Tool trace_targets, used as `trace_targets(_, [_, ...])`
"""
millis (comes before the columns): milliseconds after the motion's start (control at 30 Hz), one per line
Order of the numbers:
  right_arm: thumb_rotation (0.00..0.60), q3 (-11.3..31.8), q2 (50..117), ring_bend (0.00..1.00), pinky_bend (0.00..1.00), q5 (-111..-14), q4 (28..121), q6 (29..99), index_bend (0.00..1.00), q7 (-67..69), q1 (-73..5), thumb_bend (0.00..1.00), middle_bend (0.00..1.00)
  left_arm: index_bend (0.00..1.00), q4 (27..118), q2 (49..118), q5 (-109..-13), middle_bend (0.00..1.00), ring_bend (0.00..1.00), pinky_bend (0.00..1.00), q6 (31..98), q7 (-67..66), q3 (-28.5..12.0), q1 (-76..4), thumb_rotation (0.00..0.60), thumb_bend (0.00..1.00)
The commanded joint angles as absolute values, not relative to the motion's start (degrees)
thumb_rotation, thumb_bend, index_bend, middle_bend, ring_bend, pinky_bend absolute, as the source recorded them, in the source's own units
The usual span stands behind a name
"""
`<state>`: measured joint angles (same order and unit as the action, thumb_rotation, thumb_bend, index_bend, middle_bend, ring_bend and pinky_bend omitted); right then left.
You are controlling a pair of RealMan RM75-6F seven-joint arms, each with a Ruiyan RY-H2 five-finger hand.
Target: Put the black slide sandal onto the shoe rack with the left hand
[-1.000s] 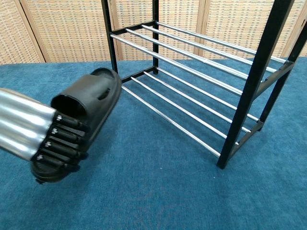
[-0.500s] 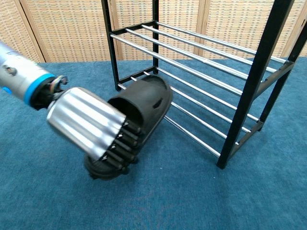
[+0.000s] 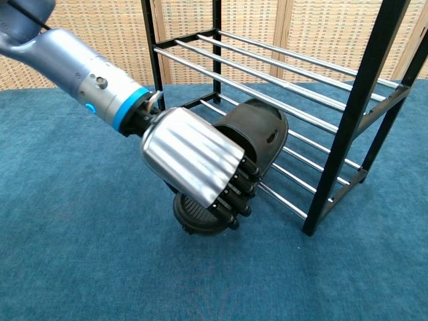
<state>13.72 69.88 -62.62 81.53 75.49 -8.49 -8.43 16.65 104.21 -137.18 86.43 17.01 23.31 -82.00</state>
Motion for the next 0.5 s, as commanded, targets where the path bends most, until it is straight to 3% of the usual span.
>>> trace_targets(33, [0.600, 13.89, 70.04, 0.00, 0.00, -62.17, 81.30, 75.12, 0.00, -8.74, -8.68, 0.00, 0.00, 0.78, 13.98, 105.75, -136.93, 0.61, 0.47, 0.42, 86.46, 19.22, 24.32, -83.58, 0.600, 0.18])
trace_targets(500, [0.600, 14.34, 70.61, 0.00, 0.00, -60.04, 80.27, 74.34, 0.00, -9.95, -9.25, 0.00, 0.00, 0.78, 8.60, 109.91, -134.61, 0.61, 0.47, 0.41, 85.62, 22.57, 27.21, -87.13, 0.600, 0.18])
